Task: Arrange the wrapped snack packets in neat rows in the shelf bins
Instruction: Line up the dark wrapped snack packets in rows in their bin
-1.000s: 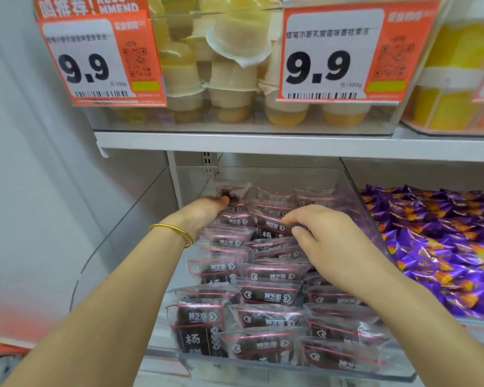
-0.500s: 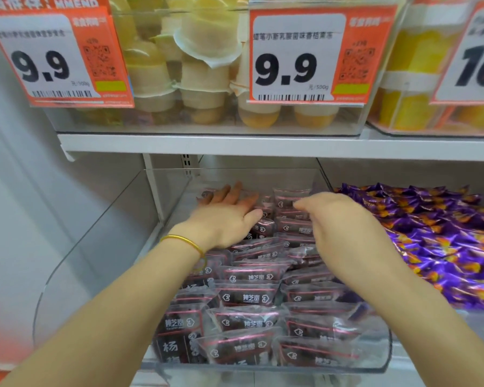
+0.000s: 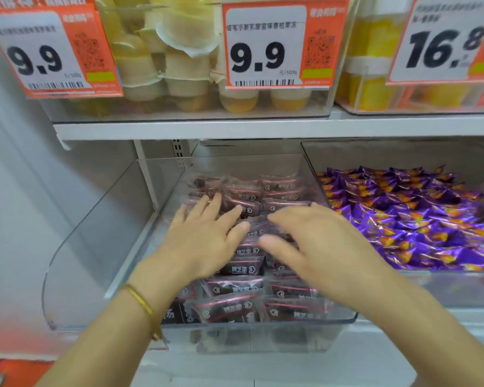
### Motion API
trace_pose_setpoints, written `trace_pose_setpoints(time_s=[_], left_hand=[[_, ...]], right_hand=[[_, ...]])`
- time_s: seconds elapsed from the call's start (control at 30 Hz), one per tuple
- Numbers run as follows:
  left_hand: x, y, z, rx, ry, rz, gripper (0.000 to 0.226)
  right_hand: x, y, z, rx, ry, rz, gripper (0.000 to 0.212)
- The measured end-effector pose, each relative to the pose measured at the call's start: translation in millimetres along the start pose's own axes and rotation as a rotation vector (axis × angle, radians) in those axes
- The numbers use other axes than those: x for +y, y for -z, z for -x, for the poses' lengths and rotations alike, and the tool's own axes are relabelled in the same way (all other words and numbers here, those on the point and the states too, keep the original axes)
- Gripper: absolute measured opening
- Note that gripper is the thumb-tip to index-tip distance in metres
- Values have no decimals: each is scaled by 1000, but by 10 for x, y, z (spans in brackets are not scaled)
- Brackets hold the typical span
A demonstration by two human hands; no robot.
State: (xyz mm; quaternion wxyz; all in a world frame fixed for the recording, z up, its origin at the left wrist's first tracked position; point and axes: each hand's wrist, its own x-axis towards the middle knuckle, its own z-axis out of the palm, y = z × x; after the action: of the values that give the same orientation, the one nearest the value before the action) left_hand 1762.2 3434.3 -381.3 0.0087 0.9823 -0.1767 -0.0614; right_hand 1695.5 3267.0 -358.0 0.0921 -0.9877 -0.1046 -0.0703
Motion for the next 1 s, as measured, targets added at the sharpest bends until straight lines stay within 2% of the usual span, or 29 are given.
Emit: trace_pose_setpoints(time_s=[0.03,0.1,0.13,0.17,0.23,0.3,0.33,0.4,0.47,0.53,0.63,0.73,0.77,0.83,0.9,1.0], left_hand=[[27,-37,-32,21,7,-22,55],[47,-59,-88,61,10,-11,56],[39,-57,-89,79,-3,32,56],[13,-39,-69,122,-27,104,57],[-84,65,18,307,-80,302,60],[-224,128,141,425,-74,369,53],[-288,121,201,405,-56,338,51],[-332,18,310,261,-24,234,60],[-301,-114,343,174,-5,130,70],[-272,-176,311,194,7,71,74],[-247,-199,302,233,-10,27,72],[-299,-122,380,303,-38,388,67],[-363,-72,400,371,-26,517,66],[-515,6,416,484,26,545,65],[-590,-3,436,434,64,465,64],[-511,-136,468,234,92,447,53]], right_hand=[[7,-74,42,-17,18,84,67],[-13,-87,75,-50,22,175,72],[-8,-93,76,-25,39,219,69],[-23,-65,73,-69,36,247,65],[-5,-46,63,-90,73,219,55],[-17,-50,103,13,86,102,48],[-65,-45,128,25,82,48,55],[-158,-126,149,-39,108,14,86],[-184,-227,143,-125,117,62,97],[-121,-242,127,-166,79,105,90],[-54,-185,139,-144,77,191,95],[-101,-125,165,-172,66,118,69],[-152,-96,168,-119,80,75,62],[-297,-78,142,11,137,-19,48],[-490,-114,93,5,216,-59,44],[-610,-257,-1,-74,266,-21,50]])
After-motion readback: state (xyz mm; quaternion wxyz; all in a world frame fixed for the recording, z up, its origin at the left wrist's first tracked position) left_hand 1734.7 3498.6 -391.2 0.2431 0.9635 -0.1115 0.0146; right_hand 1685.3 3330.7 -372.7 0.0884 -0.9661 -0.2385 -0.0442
